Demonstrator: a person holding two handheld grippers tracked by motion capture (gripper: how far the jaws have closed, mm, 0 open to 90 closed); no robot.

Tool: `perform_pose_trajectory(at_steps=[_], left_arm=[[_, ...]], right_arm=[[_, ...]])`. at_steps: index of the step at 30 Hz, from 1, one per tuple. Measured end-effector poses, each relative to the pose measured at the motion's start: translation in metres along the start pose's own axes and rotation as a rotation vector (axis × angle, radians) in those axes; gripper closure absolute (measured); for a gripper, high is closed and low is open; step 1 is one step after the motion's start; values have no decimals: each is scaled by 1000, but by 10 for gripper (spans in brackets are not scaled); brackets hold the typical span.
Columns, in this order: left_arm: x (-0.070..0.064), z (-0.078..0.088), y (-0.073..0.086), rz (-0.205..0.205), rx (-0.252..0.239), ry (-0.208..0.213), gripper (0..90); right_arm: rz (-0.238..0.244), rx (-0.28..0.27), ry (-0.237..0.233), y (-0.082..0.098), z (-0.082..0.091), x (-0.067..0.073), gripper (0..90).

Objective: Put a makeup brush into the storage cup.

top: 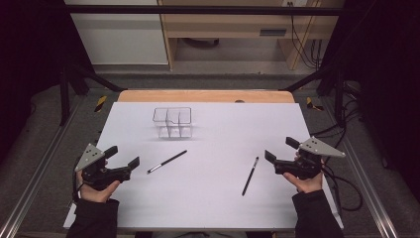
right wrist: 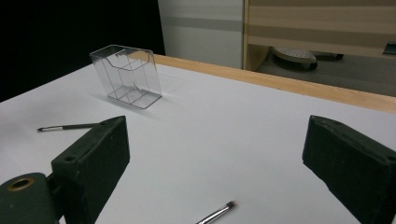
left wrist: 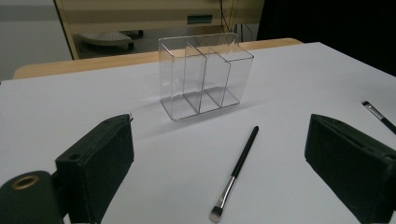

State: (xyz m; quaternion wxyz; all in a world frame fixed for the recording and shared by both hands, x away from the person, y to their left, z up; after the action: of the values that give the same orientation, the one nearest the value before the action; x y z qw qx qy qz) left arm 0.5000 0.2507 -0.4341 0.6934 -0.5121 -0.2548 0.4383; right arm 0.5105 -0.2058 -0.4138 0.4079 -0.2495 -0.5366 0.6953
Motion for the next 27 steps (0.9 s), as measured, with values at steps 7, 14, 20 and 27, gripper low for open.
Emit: perform_pose_trajectory(at_steps=[7, 14, 20, 27], left_arm=[[0, 0, 2, 4, 3, 3, 76], [1, 0, 2, -1, 1, -1, 77], [1, 0, 1, -5, -2, -2, 77], [0, 0, 1, -10, -2, 1, 78]], right_arm=[[-2, 9, 10, 1, 0, -2, 77], [4, 24, 13, 3, -2, 0, 77], [5, 43, 6, 6, -7, 4, 79], [10, 64, -5, 8, -14, 15, 88]])
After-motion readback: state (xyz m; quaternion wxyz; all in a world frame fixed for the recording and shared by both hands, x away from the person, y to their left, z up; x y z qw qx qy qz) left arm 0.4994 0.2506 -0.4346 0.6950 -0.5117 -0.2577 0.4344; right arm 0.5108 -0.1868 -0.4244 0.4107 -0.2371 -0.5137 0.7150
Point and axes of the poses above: each handheld gripper's, and its own axes: z roughly backward along the jaws, y roughly out of its underside, x roughly to its left, the point moved 9 cm from there along -z, roughly forward along the jaws
